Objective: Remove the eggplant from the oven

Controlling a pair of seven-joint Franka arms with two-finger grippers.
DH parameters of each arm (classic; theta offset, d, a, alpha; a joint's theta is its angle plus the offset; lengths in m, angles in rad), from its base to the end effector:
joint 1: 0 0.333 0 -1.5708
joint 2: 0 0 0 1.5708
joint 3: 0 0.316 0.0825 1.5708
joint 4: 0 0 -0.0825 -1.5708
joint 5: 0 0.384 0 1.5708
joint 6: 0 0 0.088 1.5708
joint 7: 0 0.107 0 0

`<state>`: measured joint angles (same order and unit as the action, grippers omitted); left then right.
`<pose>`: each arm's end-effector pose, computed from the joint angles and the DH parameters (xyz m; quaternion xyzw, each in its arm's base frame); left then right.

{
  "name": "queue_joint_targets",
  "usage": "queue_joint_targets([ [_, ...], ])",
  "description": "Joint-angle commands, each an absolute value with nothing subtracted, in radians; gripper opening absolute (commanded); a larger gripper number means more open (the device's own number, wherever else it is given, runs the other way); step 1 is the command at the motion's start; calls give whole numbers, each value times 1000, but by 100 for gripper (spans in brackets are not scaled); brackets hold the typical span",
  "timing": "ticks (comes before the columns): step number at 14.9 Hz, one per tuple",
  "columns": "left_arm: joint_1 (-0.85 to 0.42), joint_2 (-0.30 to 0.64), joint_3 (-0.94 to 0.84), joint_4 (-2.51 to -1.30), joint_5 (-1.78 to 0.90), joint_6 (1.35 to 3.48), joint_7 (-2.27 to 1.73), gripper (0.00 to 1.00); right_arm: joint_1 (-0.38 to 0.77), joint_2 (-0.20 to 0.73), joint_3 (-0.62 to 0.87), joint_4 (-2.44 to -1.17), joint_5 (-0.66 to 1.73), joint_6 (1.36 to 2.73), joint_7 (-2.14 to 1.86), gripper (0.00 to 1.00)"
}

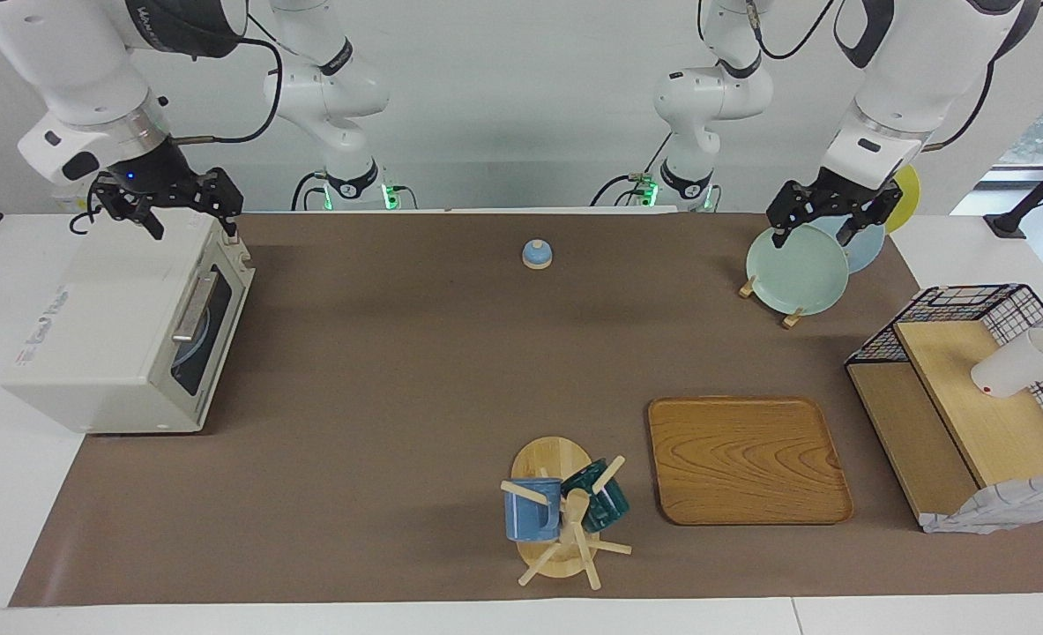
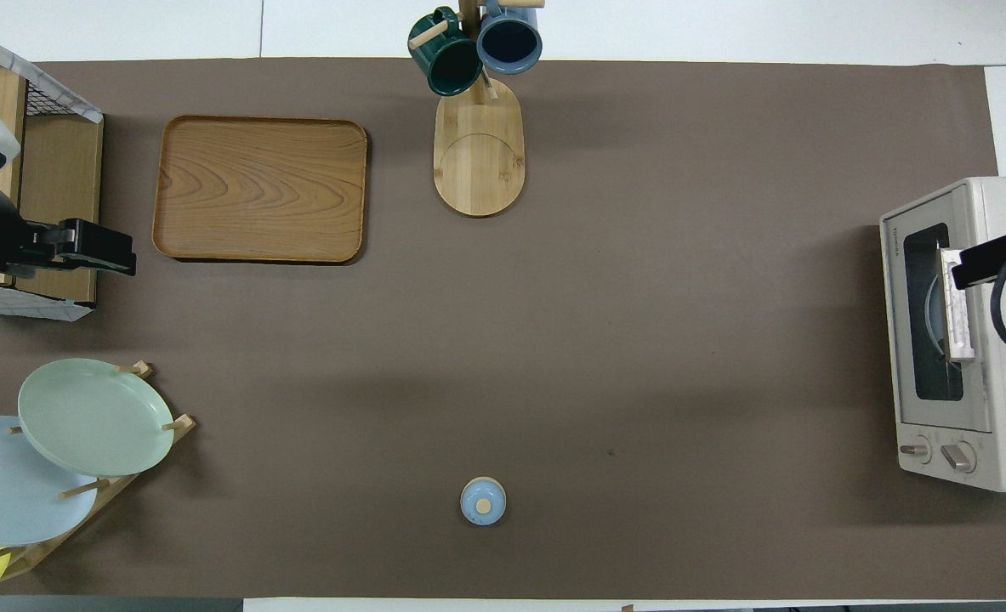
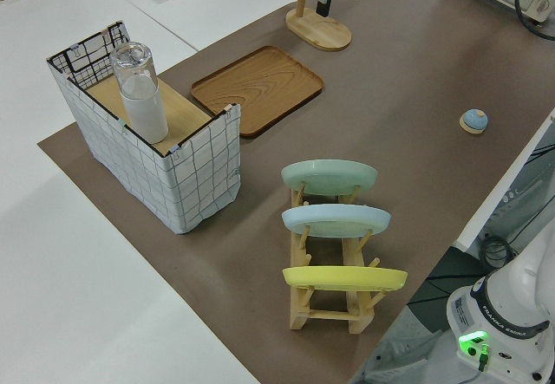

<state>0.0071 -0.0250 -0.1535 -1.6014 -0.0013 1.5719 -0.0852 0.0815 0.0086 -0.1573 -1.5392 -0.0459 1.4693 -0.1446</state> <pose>0.5406 -0.0810 0.6238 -0.9995 0.0306 0.0022 0.0015 0.5446 -0.0463 0.6262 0.9984 0.0329 -0.0415 0.0191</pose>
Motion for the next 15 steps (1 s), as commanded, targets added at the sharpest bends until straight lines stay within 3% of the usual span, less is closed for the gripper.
queue_joint_targets([
  [1,18,-35,-155,-1611,-15,1562,-72,100,71,3,-152,-1532,-32,1456,-135,100],
  [13,18,-35,-155,-1611,-15,1562,-72,100,68,-18,-147,-1577,-17,1460,-152,100],
  [15,18,-35,-155,-1611,-15,1562,-72,100,78,-35,-147,-1626,-38,1506,-138,2],
])
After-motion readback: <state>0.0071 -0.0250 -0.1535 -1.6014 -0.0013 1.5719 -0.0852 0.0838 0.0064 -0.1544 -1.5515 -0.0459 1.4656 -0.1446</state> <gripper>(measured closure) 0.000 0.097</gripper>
